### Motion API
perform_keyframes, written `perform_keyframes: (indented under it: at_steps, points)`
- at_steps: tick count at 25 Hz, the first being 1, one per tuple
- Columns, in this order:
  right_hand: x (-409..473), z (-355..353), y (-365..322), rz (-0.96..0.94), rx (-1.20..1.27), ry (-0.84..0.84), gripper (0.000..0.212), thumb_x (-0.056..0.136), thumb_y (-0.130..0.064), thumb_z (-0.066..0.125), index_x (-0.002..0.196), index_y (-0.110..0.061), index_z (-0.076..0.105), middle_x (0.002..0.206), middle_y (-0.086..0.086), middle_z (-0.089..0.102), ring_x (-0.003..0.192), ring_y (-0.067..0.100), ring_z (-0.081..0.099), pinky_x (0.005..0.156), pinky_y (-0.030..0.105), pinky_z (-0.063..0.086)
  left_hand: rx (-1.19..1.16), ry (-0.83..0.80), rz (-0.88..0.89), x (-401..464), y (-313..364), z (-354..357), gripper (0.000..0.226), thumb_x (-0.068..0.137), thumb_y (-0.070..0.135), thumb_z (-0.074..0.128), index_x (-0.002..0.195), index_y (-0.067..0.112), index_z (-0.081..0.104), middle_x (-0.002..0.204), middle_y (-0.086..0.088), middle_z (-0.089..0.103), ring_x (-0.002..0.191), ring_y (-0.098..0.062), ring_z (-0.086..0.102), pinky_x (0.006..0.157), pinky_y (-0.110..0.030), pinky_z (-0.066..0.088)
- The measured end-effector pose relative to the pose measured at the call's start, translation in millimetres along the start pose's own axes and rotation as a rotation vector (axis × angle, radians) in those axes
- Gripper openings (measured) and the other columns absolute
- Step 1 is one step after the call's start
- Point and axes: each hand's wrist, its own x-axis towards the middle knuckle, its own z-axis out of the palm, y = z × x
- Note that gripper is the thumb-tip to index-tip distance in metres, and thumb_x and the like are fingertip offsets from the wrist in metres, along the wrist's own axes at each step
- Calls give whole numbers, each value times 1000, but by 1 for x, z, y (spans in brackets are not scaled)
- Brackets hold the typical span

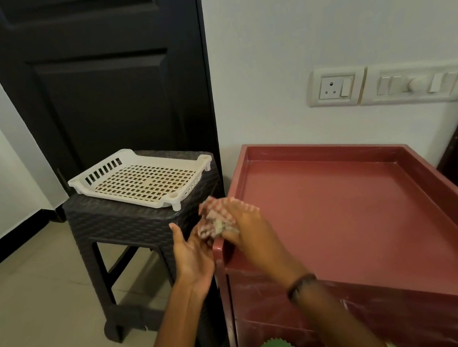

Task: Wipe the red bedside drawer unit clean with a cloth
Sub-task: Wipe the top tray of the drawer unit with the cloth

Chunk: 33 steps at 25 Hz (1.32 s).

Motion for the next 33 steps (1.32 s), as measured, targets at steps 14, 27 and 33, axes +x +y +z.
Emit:
perform_keyframes:
  at_steps: [14,27,33]
  points:
    - [38,-4,36,-64,-97,29,54,87,-27,67,136,-15,48,132,8,58,118,24,56,101,34,46,410,43,82,2,9,23,58,101,55,22,117,13,60,106,-5,68,95,-15,62,76,-29,48]
    - [63,-36,39,-131,-324,-123,57,91,-16,62,142,-6,39,138,16,52,119,32,53,78,21,32,1767,96,422,32,19,57,37,99,36,43,112,8,63,113,-11,65,102,-30,62,72,-32,40]
    - [131,-37,66,-81,-522,-124,50,94,-22,57,139,-8,41,139,15,50,120,36,52,91,39,39,2006,151,568,47,13,63,49,101,42,33,104,6,65,109,-12,67,102,-30,61,81,-37,44]
